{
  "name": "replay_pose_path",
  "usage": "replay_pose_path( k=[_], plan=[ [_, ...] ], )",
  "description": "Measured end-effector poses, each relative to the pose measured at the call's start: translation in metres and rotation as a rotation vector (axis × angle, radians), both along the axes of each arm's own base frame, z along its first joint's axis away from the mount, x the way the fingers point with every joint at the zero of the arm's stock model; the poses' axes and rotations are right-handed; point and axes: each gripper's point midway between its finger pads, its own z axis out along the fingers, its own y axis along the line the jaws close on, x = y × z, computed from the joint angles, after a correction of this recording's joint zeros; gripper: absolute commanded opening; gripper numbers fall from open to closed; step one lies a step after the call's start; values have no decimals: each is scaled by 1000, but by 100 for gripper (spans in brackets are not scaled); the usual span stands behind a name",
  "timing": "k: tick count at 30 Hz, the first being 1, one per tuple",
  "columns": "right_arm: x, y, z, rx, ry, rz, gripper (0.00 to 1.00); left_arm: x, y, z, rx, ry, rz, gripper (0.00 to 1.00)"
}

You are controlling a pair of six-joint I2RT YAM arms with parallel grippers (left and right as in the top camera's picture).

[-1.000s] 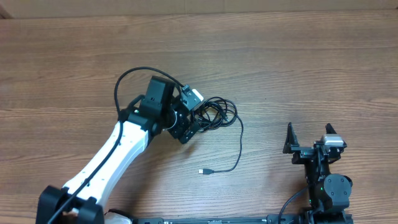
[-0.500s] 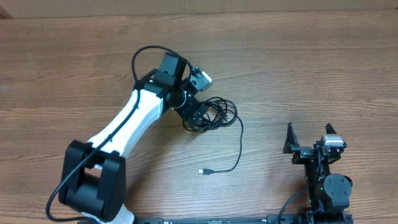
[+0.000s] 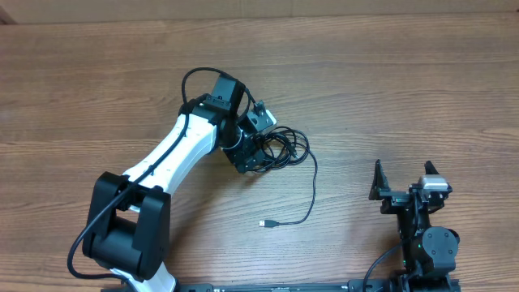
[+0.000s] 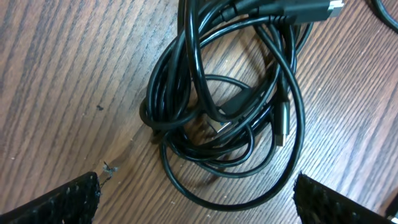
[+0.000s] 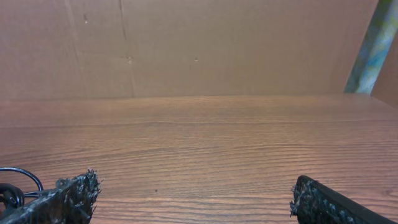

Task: Untangle cables
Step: 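Lower the left gripper and close it on the cable bundle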

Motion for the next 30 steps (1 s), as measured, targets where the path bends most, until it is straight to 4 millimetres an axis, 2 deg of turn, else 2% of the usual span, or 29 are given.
replay_pose_path(
  k=[13,27,30],
  plan=[
    [0,0,0,0,0,0,100,8,8,-1,55,-46,-11,100],
    [0,0,0,0,0,0,100,10,-1,1,7,-53,-24,99],
    [0,0,0,0,0,0,100,12,-2,-4,6,-51,-25,100]
  ],
)
